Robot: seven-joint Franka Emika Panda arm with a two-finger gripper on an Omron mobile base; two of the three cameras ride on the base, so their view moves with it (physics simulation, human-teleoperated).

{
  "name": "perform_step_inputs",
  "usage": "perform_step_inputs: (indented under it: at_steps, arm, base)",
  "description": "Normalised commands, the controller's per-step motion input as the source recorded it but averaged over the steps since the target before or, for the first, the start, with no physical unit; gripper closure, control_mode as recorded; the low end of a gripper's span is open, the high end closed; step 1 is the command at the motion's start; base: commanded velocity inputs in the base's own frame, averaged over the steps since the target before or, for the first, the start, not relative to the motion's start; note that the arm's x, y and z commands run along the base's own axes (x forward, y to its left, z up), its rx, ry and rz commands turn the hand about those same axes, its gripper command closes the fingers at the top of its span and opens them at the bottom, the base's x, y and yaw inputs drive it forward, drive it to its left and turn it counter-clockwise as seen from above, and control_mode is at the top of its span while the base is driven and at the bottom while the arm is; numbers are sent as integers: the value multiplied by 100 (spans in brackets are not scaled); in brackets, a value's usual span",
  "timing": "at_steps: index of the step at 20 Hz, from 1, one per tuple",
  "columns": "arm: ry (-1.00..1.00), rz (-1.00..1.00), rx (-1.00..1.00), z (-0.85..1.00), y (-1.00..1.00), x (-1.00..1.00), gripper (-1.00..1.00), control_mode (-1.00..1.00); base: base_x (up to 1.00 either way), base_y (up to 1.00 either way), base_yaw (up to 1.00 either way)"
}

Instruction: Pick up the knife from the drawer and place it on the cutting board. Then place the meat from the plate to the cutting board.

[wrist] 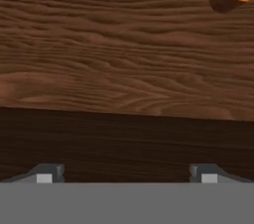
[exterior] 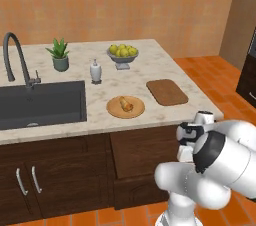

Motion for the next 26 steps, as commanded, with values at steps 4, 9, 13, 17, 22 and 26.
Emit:
perform_step_inputs:
  at_steps: [4,9,13,17,22,26]
  arm:
    - [23,0,7,-1,-7,-84,-100,-100]
    - [1,2,1,29,-32,9,-100,-100]
    - [-1,3,0,5,-58,49,-100,-100]
    - [0,0,0,-10,-27,55,-100,-100]
    - [0,0,0,-11,-5,55,-100,-100]
    - [6,-1,0,-14,-8,28,-100,-100]
  base:
    - [0,0,0]
    - [0,0,0]
    - [0,0,0]
    - [0,0,0]
    - [0,0,0]
    - [0,0,0]
